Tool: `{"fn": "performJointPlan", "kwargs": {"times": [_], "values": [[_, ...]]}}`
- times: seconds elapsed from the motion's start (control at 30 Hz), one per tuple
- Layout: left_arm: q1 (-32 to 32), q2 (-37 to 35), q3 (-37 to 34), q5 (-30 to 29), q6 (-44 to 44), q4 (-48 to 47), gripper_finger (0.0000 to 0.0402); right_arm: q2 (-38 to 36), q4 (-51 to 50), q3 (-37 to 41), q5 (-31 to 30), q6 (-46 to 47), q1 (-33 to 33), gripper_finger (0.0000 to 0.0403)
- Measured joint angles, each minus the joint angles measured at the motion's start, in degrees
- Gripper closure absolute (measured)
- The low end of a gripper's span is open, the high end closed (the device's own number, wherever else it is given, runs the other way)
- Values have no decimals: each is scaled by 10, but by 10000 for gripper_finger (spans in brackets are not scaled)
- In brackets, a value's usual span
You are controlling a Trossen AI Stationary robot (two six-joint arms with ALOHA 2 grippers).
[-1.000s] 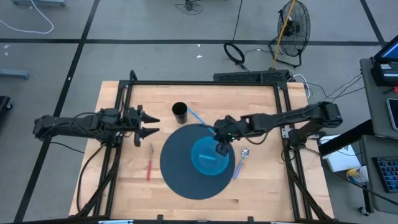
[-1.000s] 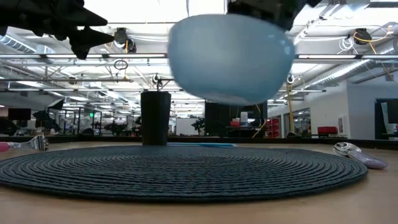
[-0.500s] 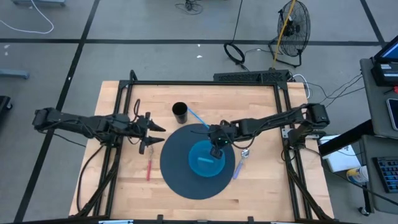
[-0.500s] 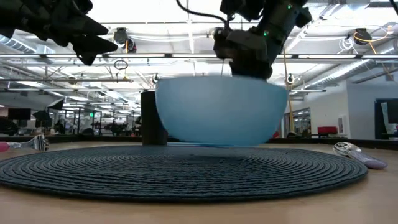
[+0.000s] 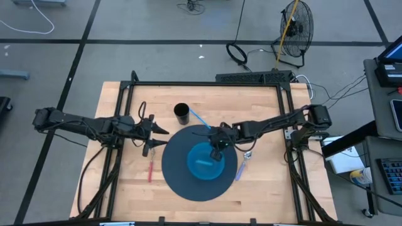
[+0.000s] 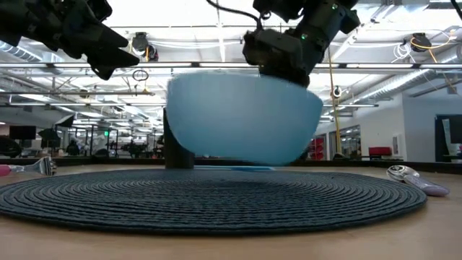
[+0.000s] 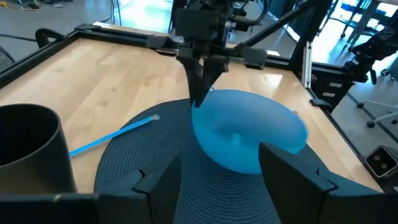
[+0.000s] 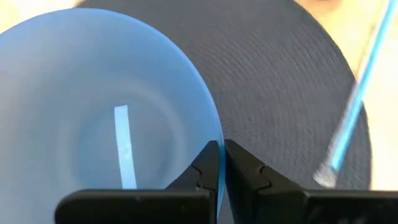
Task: Pick & Place Utensil
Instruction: Put the blue bowl on the blue mat
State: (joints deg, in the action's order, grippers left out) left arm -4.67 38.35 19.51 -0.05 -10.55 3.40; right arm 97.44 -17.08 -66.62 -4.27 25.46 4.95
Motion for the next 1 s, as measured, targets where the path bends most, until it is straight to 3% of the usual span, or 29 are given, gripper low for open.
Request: {"fn": "performJointPlan", "kwargs": {"times": [1.0], "values": [[0,0,0,0,-2,2,183,0,-16,0,1,3,0,369]]}}
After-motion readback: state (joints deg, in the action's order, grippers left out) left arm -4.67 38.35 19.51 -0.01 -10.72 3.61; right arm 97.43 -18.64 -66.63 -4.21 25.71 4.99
